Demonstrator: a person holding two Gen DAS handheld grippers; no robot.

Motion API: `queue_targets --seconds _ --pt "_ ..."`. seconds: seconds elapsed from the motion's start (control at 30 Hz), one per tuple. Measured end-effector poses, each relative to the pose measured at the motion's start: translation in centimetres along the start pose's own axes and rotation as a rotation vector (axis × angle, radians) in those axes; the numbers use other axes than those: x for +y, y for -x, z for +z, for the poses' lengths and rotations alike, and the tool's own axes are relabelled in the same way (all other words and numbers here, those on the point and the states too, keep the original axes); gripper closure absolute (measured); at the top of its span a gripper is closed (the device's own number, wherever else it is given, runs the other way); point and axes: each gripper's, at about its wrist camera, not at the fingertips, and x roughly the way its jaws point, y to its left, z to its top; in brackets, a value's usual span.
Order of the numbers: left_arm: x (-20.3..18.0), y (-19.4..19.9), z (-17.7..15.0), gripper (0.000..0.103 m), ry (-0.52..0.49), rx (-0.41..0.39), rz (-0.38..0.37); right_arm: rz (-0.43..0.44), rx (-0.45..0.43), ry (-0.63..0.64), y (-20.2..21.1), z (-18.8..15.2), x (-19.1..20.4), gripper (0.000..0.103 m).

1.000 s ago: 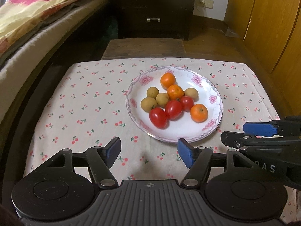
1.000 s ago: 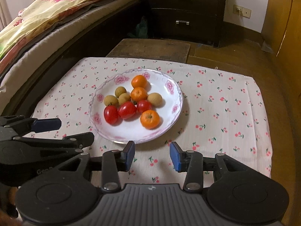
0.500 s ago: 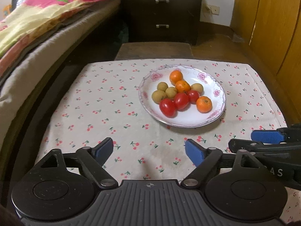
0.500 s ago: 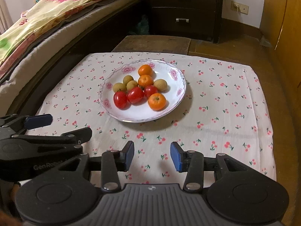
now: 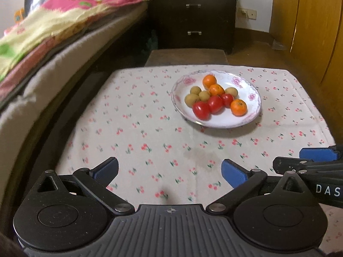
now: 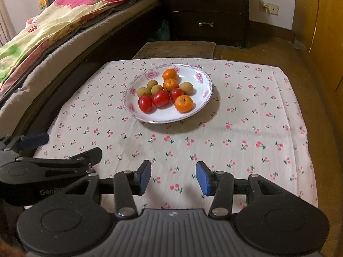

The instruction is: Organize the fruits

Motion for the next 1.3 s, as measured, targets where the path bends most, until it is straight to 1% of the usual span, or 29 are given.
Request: queue_targets --seconds 0.13,0.3,0.37,0.53,0.87,1.3 --pt "0.2 0.5 -0.7 0.0 0.032 0.003 -0.02 0.006 -0.001 -0.005 0.7 -0.9 0.2 0.056" --pt "0.1 1.0 -1.5 0.0 0.029 0.004 -0.028 -0.003 -0.007 -0.01 1.4 -1.6 0.3 0.055" --pt "0.1 1.0 -1.9 0.0 0.035 0.012 -0.032 -0.019 -0.003 -0.014 1.5 -1.9 0.2 0.055" --pt "0.0 1.4 -2.5 0.0 0.037 0.008 -0.042 -0.026 0.007 -0.02 1.5 -2.4 0.1 0.055" --pt "0.0 1.7 -2.8 0.0 0.031 0.003 -0.041 -0.025 0.01 -0.026 1.6 -2.8 0.1 0.055" --pt "0.0 2.3 -2.7 0.0 0.03 -0.022 -0.034 -0.021 -0.002 -0.027 2.1 -2.7 0.2 0.055"
